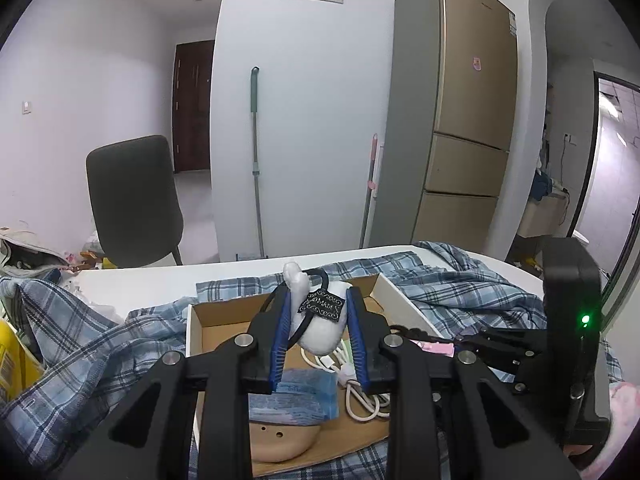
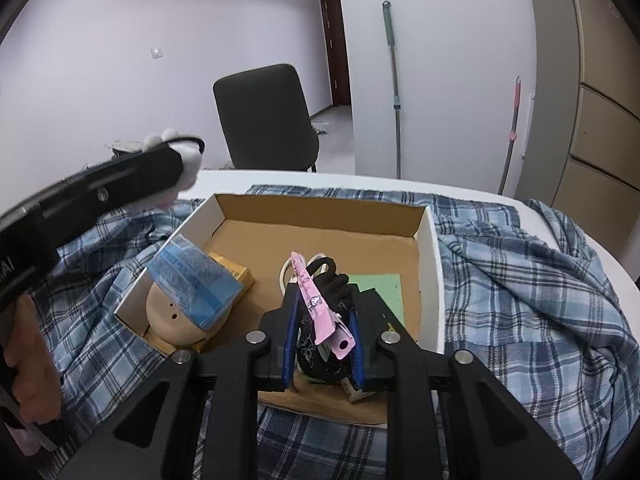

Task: Organize soft objects

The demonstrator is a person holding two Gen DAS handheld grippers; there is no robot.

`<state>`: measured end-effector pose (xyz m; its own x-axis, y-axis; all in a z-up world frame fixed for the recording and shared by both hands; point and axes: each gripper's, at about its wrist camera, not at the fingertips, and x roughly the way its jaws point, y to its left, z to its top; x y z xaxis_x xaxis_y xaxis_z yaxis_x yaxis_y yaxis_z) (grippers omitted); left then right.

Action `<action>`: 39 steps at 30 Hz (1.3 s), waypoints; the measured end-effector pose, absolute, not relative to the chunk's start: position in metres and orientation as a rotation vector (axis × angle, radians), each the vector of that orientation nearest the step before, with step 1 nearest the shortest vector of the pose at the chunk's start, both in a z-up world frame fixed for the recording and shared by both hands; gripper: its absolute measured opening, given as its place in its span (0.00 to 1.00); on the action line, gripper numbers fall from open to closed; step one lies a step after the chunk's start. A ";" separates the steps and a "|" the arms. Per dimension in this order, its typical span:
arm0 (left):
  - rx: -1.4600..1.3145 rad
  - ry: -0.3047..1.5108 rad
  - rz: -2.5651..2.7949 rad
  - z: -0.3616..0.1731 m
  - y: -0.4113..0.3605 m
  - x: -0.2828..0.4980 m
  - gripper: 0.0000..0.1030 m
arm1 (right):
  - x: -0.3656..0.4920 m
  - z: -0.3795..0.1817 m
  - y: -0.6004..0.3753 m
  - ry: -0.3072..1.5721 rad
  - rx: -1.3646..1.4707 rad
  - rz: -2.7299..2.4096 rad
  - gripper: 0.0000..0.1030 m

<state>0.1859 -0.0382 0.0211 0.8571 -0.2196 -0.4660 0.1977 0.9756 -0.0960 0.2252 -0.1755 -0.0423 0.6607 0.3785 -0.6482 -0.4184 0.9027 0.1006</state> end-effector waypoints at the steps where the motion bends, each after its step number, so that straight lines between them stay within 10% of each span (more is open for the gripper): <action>1: -0.046 0.496 -0.219 0.021 -0.037 0.186 0.27 | 0.226 -0.044 -0.175 0.725 -0.060 0.454 0.26; 4: -0.046 0.492 -0.217 0.022 -0.036 0.185 0.27 | 0.229 -0.051 -0.174 0.762 -0.067 0.422 0.68; 11: -0.050 0.508 -0.231 0.021 -0.036 0.188 0.35 | 0.227 -0.045 -0.182 0.722 -0.073 0.381 0.70; 15: -0.052 0.507 -0.235 0.018 -0.038 0.188 0.76 | 0.231 -0.042 -0.190 0.735 -0.053 0.364 0.71; 39: -0.020 0.278 -0.128 0.075 -0.030 0.135 0.79 | 0.196 0.021 -0.200 0.558 -0.073 0.335 0.84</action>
<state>0.1349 -0.0297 0.0749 0.9537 -0.1286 -0.2720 0.1230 0.9917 -0.0375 0.1962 -0.2001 0.0211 0.7956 0.2914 -0.5311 -0.3307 0.9435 0.0223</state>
